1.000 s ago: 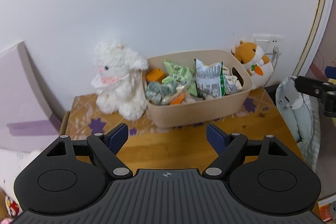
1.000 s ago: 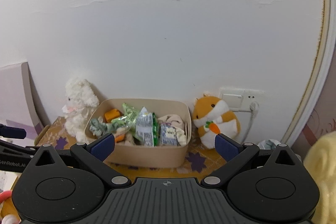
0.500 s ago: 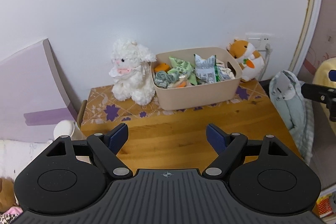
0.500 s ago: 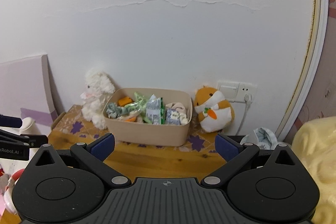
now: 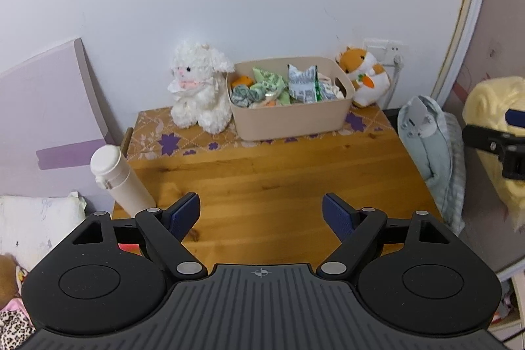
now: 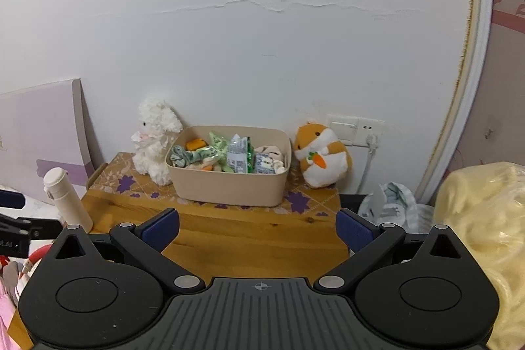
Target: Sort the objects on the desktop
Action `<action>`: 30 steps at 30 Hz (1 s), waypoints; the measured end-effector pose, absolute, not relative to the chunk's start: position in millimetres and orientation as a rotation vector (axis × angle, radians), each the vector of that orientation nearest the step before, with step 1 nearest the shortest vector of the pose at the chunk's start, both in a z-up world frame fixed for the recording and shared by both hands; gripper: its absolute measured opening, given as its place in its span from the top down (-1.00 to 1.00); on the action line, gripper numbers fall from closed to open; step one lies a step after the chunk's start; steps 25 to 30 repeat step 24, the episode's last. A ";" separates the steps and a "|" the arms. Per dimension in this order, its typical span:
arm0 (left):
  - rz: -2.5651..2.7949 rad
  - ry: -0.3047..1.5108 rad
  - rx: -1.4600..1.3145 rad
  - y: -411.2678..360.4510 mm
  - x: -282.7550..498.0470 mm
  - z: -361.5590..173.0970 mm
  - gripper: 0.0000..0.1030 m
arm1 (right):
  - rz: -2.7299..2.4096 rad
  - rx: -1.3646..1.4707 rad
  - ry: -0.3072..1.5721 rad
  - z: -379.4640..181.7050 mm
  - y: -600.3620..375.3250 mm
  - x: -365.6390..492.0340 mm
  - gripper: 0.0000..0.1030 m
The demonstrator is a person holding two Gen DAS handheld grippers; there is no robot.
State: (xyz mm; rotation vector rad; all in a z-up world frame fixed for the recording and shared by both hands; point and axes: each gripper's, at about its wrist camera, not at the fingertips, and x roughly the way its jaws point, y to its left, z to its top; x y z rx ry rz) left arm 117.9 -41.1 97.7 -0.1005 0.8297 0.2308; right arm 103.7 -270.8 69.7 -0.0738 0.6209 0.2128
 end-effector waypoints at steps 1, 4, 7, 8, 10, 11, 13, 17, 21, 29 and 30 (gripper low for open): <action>0.229 0.835 -0.101 -42.4 115.3 97.4 -0.61 | 0.208 -0.075 0.622 70.1 -272.2 100.3 -1.00; 0.228 0.851 -0.104 -45.3 104.6 97.3 -0.61 | 0.200 -0.076 0.641 70.7 -275.2 91.6 -1.00; 0.216 0.870 -0.118 -45.8 94.7 96.1 -0.61 | 0.189 -0.084 0.652 70.2 -275.5 82.4 -1.00; 0.209 0.875 -0.117 -46.1 92.5 95.8 -0.61 | 0.186 -0.087 0.654 70.2 -275.6 79.5 -1.00; 0.210 0.886 -0.102 -46.6 87.4 95.5 -0.61 | 0.184 -0.091 0.665 69.6 -275.2 73.2 -1.00; 0.212 0.890 -0.094 -46.3 85.5 95.7 -0.61 | 0.187 -0.093 0.672 69.2 -274.8 70.7 -1.00; 0.213 0.898 -0.086 -45.9 81.6 96.2 -0.61 | 0.194 -0.096 0.687 67.8 -273.7 65.6 -1.00; 0.220 0.904 -0.097 -44.9 74.3 98.0 -0.61 | 0.198 -0.096 0.708 67.6 -273.3 58.9 -1.00; 0.220 0.911 -0.108 -45.2 70.0 97.7 -0.61 | 0.195 -0.112 0.713 69.9 -272.2 54.4 -1.00; 0.221 0.910 -0.105 -45.0 69.0 97.7 -0.61 | 0.192 -0.115 0.718 70.3 -273.4 52.7 -1.00; 0.221 0.910 -0.105 -45.0 69.0 97.7 -0.61 | 0.192 -0.115 0.718 70.3 -273.4 52.7 -1.00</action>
